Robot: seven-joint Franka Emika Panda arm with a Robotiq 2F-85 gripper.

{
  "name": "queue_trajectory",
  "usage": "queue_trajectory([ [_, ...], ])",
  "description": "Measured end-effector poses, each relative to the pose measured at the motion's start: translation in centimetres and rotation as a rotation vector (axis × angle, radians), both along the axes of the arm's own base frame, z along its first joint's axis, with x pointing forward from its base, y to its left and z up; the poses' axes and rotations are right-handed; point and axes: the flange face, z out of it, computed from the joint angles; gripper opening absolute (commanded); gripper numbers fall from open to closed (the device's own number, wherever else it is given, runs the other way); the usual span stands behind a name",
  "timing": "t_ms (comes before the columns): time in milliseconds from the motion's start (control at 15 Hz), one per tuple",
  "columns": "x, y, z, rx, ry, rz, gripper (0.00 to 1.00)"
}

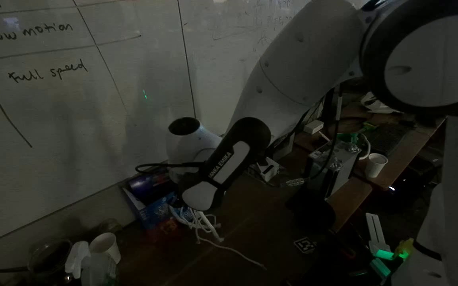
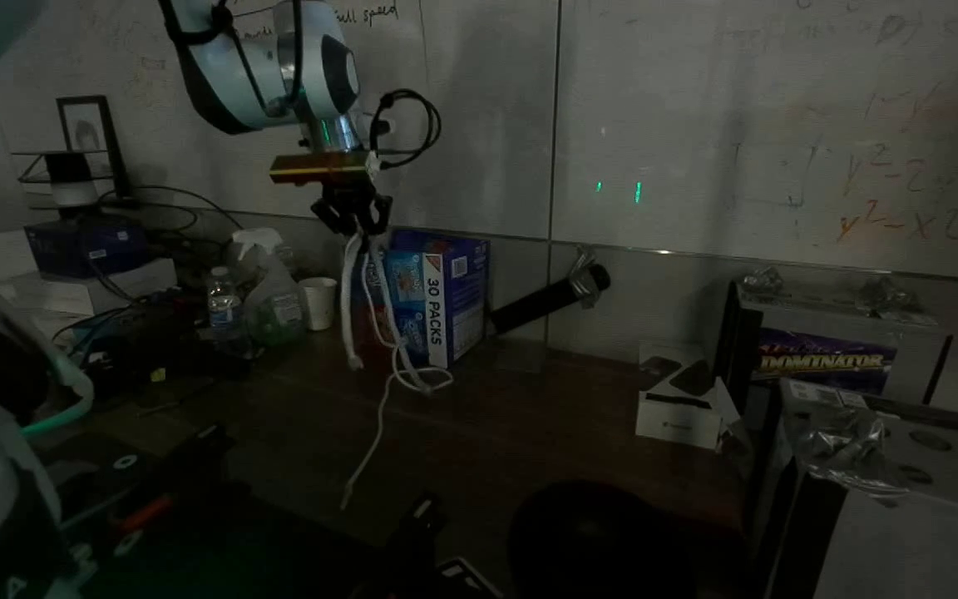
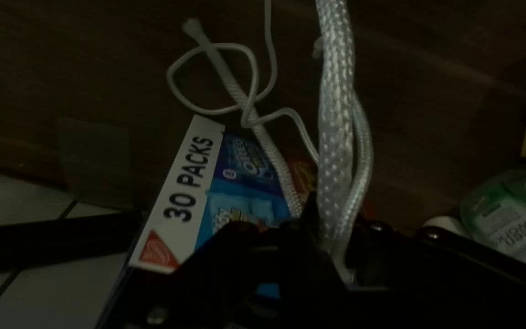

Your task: Put the white ropes in the blue box

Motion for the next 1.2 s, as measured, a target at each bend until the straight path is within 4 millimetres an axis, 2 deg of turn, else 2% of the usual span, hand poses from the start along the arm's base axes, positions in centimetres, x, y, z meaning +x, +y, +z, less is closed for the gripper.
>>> queue_trajectory([
  [267, 0.4, 2.3, 6.3, 0.026, -0.115, -0.096, 0.11],
  [600, 1.7, 4.8, 12.9, 0.106, -0.276, -0.264, 0.1],
  [800, 2.7, 6.1, 16.0, 0.134, -0.371, -0.363, 0.11],
  [1200, 4.9, 7.1, 20.3, 0.186, -0.541, -0.518, 0.11],
])
